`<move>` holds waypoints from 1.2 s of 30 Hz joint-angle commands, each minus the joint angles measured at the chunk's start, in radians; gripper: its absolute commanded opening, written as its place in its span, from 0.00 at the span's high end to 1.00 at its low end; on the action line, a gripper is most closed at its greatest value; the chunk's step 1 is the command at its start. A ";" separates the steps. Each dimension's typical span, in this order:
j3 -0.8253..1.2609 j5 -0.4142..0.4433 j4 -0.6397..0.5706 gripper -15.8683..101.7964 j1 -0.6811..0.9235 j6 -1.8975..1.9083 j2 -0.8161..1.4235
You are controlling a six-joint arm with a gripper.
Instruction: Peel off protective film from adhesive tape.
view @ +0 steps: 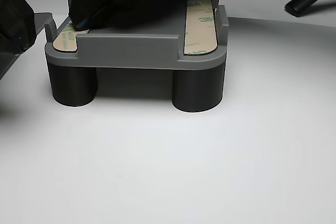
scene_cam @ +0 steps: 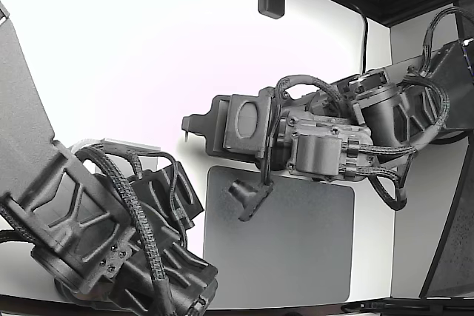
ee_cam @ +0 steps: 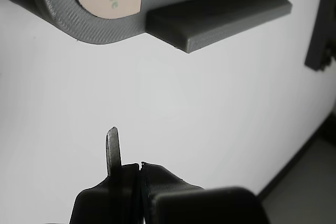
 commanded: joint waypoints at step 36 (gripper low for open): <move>-0.124 0.107 -0.106 0.97 0.081 0.107 -0.232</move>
